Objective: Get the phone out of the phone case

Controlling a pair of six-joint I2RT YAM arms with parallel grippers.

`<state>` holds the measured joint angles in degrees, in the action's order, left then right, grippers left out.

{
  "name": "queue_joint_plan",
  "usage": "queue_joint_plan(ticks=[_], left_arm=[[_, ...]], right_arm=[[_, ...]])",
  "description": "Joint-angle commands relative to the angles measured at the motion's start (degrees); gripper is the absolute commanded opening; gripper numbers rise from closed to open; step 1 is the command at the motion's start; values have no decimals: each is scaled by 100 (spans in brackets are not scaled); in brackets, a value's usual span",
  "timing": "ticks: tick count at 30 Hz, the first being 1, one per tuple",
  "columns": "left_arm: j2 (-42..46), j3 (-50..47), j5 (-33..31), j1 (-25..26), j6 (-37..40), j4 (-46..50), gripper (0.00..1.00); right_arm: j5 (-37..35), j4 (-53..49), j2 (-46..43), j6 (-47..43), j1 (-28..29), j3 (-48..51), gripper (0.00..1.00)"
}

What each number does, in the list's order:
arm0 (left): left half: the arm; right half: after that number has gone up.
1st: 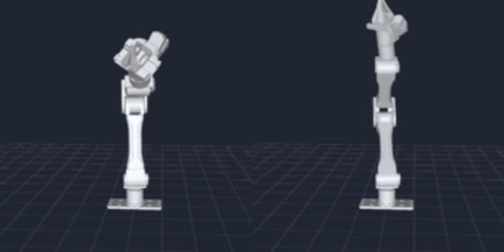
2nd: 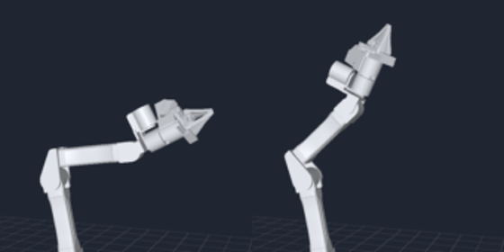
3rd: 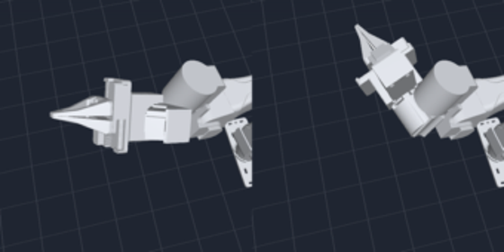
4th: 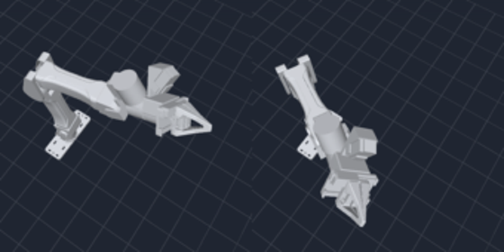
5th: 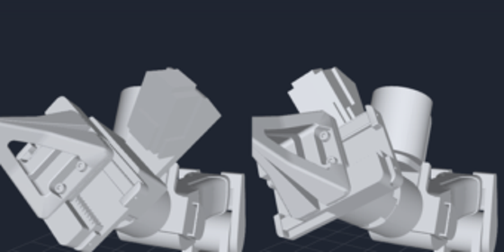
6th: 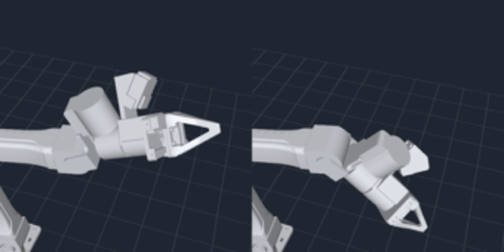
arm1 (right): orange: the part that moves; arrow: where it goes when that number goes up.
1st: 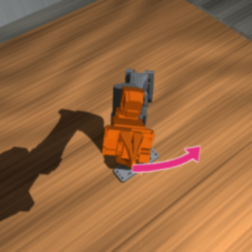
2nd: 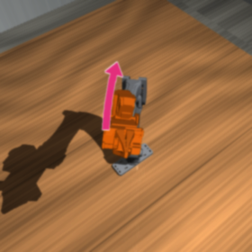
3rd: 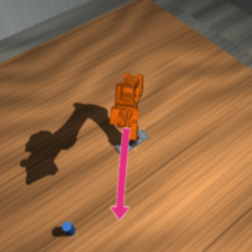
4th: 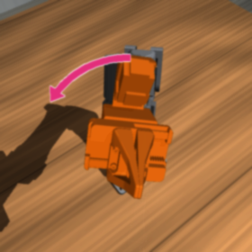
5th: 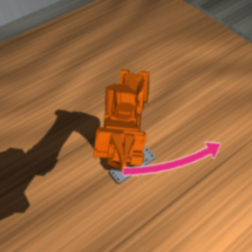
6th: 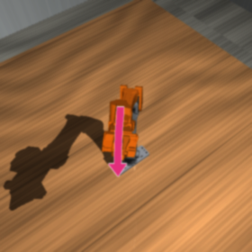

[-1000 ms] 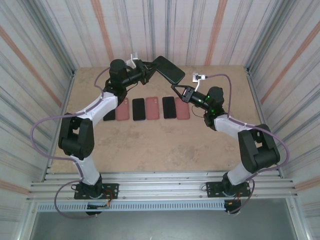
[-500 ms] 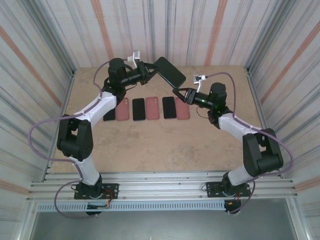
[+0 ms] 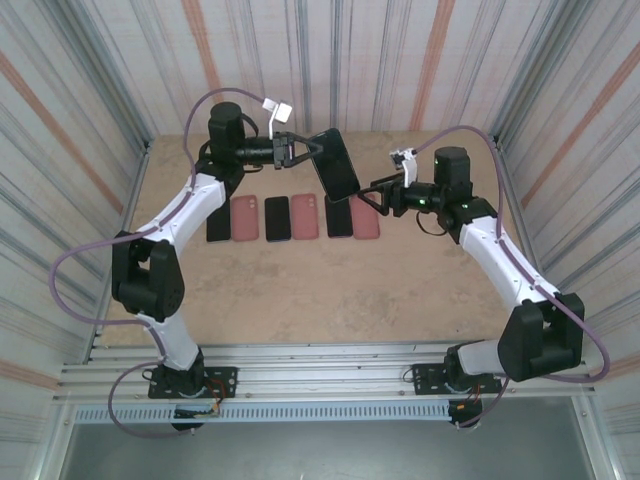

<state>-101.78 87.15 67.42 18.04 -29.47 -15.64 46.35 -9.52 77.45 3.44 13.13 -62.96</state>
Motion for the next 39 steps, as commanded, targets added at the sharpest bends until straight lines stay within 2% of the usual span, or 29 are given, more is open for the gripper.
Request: queue_joint_plan(ticks=[1, 6, 11, 14, 23, 33, 39], left_arm=[[380, 78, 651, -73, 1468, 289, 0], [253, 407, 1140, -99, 2038, 1025, 0], [433, 434, 1133, -133, 2845, 1868, 0], [509, 447, 1168, -135, 3036, 2093, 0], [677, 434, 1211, -143, 3155, 2222, 0], [721, 401, 1217, -150, 3149, 2221, 0], [764, 329, 1255, -144, 3043, 2088, 0]], right_arm=[[-83, -1161, -56, -1325, 102, -294, 65], [-314, -1945, 105, -2351, 435, -711, 59], [-372, -2520, 385, -3119, 647, -1052, 51], [-363, -2806, 595, -3433, 778, -1256, 47], [-21, -2951, 965, -3649, 884, -1627, 32], [181, -3047, 1102, -3723, 916, -1807, 20], [157, -3258, 1166, -3905, 941, -1889, 17]])
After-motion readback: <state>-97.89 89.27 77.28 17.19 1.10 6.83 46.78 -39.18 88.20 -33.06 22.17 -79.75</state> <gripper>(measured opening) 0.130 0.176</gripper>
